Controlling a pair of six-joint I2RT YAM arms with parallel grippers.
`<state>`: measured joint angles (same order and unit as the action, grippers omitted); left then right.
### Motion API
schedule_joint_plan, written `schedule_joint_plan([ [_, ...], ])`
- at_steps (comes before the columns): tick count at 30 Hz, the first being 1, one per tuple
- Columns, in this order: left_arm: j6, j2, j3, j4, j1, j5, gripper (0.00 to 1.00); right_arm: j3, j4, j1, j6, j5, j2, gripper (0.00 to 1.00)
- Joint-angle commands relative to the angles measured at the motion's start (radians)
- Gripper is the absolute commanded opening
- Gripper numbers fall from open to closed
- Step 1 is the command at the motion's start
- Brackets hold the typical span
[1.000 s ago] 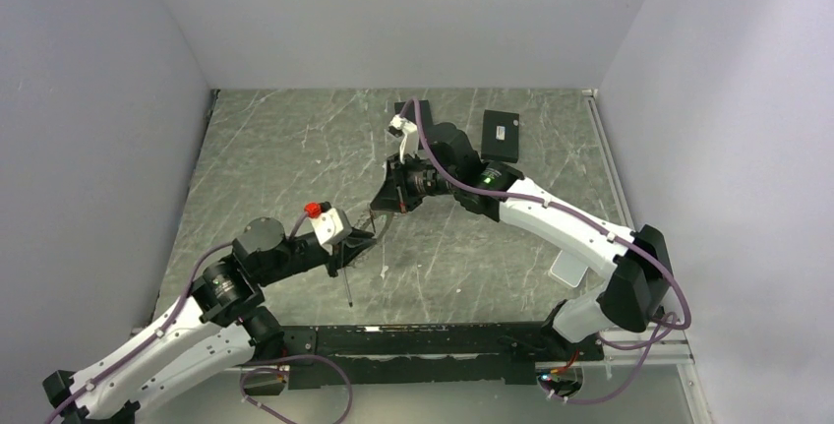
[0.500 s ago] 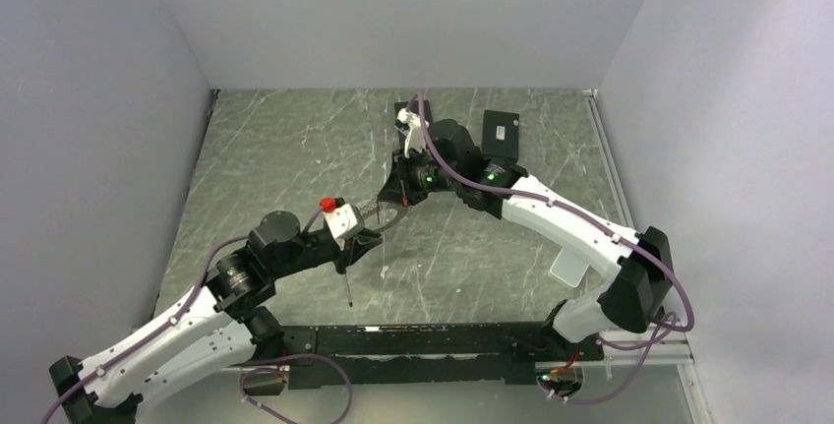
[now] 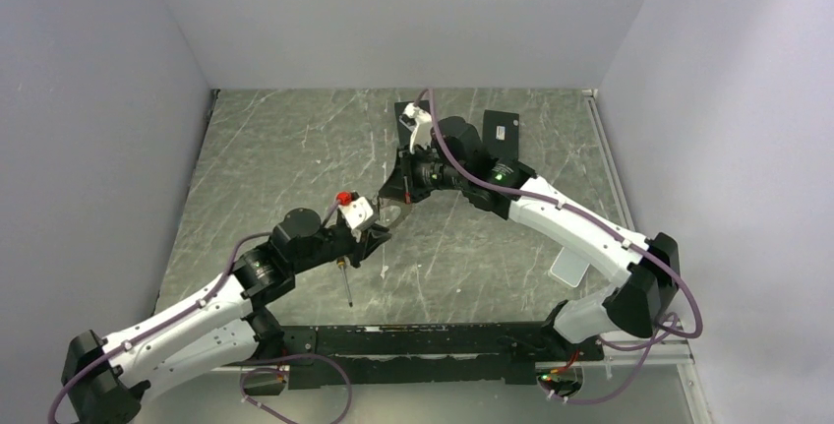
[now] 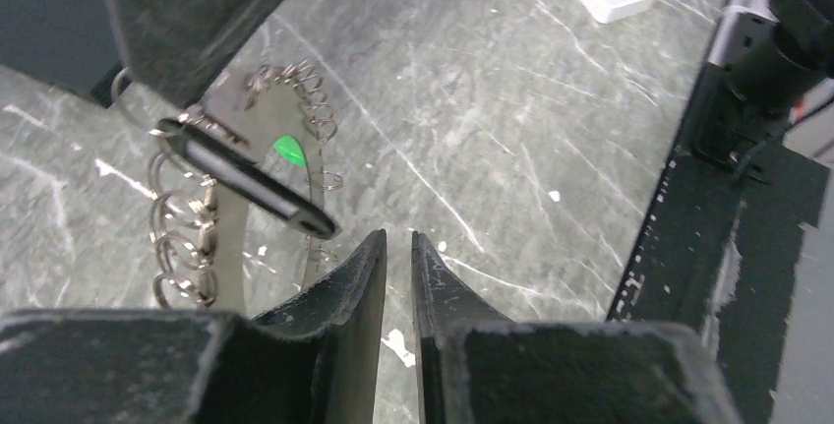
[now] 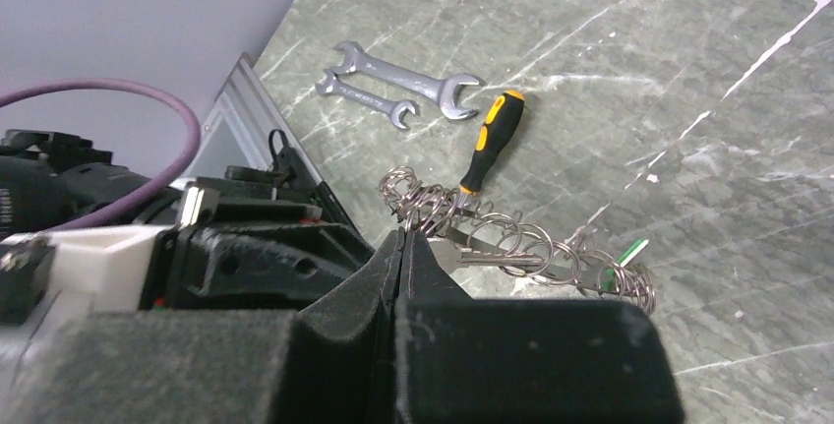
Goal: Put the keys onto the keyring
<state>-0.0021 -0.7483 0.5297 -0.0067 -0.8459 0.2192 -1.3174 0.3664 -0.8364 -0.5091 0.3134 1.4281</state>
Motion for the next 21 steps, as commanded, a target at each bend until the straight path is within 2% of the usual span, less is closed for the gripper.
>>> schedule_joint_plan([
  [1, -0.045, -0.008, -0.007, 0.130, -0.005, -0.155, 0.21, -0.052, -0.044, 0.003, -0.022, 0.007, -0.057, 0.00],
  [8, -0.054, 0.087, -0.038, 0.193, -0.004, -0.338, 0.23, -0.032, -0.058, 0.003, -0.020, 0.035, -0.057, 0.00],
  [14, -0.058, 0.190, -0.045, 0.163, -0.002, -0.363, 0.26, -0.025, -0.063, 0.003, -0.019, 0.041, -0.052, 0.00],
  [21, -0.151, 0.324, -0.056, 0.128, -0.004, -0.672, 0.34, -0.022, -0.066, 0.004, -0.021, 0.061, -0.049, 0.00],
])
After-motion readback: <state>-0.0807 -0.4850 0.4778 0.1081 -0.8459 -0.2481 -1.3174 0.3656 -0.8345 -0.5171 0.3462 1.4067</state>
